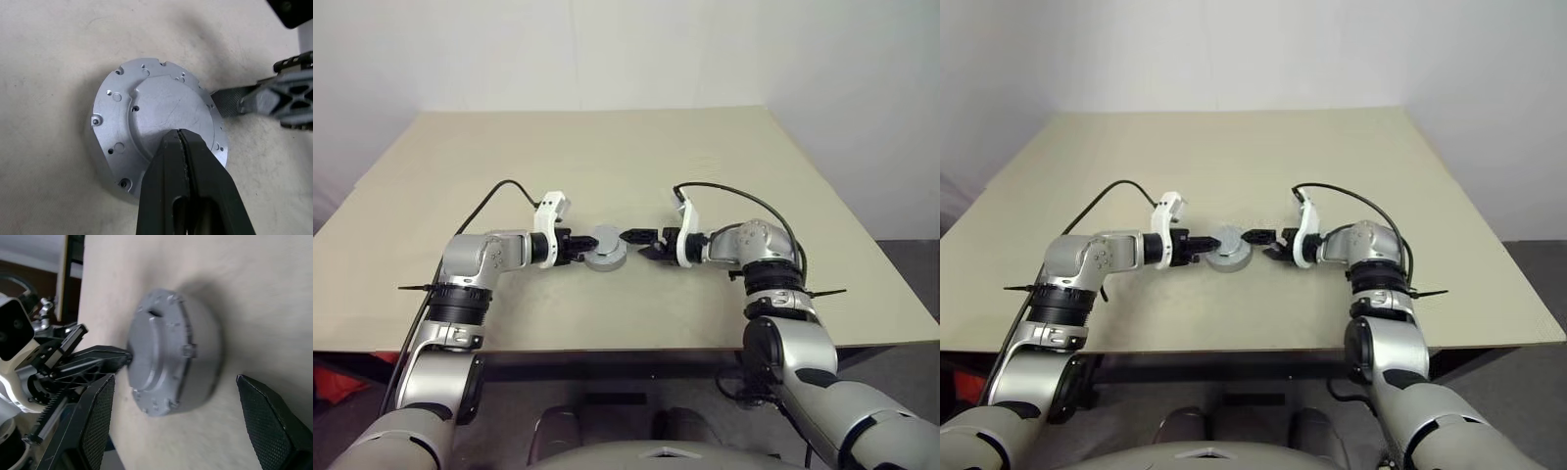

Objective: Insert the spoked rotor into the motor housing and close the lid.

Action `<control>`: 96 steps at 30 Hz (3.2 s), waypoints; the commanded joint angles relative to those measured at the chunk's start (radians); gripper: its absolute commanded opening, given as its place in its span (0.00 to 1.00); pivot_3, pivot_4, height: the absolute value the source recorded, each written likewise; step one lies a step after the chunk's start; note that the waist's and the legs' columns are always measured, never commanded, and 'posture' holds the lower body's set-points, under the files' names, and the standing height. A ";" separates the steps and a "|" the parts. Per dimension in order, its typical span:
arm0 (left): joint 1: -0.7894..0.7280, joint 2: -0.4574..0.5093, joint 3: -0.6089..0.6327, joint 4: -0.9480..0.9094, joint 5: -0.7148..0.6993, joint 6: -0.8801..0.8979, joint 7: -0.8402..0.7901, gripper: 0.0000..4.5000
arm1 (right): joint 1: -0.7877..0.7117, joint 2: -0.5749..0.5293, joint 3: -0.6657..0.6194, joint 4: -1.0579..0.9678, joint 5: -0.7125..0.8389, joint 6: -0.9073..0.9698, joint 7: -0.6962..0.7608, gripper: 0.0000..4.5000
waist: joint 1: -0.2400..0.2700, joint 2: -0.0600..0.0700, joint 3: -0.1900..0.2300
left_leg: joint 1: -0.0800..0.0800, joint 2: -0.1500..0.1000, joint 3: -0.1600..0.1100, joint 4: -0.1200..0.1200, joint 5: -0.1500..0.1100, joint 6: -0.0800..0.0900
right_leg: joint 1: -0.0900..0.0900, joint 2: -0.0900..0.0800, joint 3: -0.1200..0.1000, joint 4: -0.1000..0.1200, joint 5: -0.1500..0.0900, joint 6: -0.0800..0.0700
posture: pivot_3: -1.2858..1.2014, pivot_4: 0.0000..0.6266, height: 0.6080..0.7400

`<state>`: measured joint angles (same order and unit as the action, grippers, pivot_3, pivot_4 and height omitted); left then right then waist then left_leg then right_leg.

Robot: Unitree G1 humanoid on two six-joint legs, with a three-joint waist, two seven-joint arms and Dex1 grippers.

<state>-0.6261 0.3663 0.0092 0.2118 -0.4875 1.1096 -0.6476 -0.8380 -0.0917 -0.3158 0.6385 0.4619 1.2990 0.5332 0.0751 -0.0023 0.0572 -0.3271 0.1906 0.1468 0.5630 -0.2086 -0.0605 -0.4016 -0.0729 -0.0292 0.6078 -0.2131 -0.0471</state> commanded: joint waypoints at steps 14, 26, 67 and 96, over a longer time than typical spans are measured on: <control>0.010 0.005 -0.024 0.007 0.023 -0.002 0.013 0.00 | -0.079 0.177 -0.099 0.050 0.086 -0.041 -0.105 0.99 | -0.035 0.000 0.000 | 0.000 0.002 0.000 -0.001 0.001 -0.002 | -0.002 0.002 0.000 0.000 0.000 -0.001 | 0.52 0.00 1.00; 0.010 0.006 -0.025 0.008 0.026 -0.008 0.015 0.00 | -0.078 0.202 -0.079 0.039 0.078 -0.061 -0.105 0.81 | -0.037 0.002 0.002 | 0.000 0.016 0.000 -0.001 0.003 -0.011 | -0.005 0.018 0.000 -0.001 0.003 -0.009 | 0.52 0.00 1.00; -0.004 -0.021 0.148 0.035 -0.025 -0.135 0.048 0.00 | -0.202 0.134 -0.250 0.254 0.150 -0.292 -0.227 0.25 | -0.025 0.004 0.004 | -0.012 0.016 0.000 0.000 0.004 -0.013 | -0.015 0.018 -0.001 0.000 0.006 -0.012 | 0.52 0.00 1.00; 0.085 -0.075 0.561 -0.040 -0.350 -0.099 0.254 0.00 | -0.336 0.087 -0.434 0.373 0.351 -0.442 -0.339 0.25 | 0.000 -0.001 0.008 | -0.024 0.016 -0.001 0.009 0.001 -0.007 | -0.022 0.018 -0.003 0.001 0.006 -0.011 | 0.52 0.00 1.00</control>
<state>-0.5390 0.2786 0.5252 0.2050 -0.7865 1.0062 -0.4036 -1.1073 0.0029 -0.7346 1.0584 0.7512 0.8423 0.1782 0.0748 -0.0029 0.0652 -0.3508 0.2069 0.1463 0.5726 -0.2076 -0.0676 -0.4236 -0.0552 -0.0325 0.6089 -0.2068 -0.0582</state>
